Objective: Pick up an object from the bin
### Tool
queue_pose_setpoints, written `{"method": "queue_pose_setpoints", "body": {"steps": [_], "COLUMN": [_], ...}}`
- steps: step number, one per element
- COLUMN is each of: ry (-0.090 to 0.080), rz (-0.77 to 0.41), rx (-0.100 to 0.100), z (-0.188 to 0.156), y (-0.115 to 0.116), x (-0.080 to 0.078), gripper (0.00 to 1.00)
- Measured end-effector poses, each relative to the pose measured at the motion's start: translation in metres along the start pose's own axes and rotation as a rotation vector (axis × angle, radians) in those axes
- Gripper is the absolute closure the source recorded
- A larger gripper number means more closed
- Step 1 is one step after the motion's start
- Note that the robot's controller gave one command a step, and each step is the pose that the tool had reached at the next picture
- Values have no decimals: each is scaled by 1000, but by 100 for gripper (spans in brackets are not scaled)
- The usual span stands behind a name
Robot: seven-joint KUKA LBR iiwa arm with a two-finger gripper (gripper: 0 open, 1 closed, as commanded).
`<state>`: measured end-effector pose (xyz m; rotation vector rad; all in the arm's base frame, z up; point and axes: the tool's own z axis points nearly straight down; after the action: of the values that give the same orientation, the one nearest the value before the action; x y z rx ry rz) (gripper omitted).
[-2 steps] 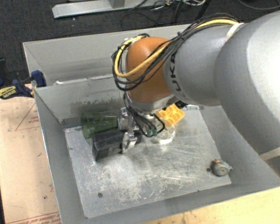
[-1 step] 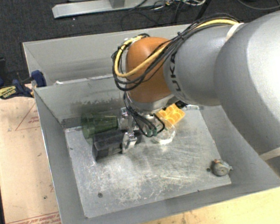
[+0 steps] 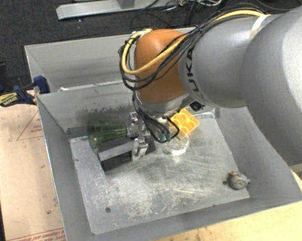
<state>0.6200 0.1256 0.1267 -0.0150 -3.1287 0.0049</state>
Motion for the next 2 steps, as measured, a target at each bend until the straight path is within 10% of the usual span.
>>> {"method": "queue_pose_setpoints", "body": {"steps": [2], "ry": [-8], "rz": [12], "rx": [-2], "z": [-53], "y": [-5], "x": [3], "gripper": [100]}}
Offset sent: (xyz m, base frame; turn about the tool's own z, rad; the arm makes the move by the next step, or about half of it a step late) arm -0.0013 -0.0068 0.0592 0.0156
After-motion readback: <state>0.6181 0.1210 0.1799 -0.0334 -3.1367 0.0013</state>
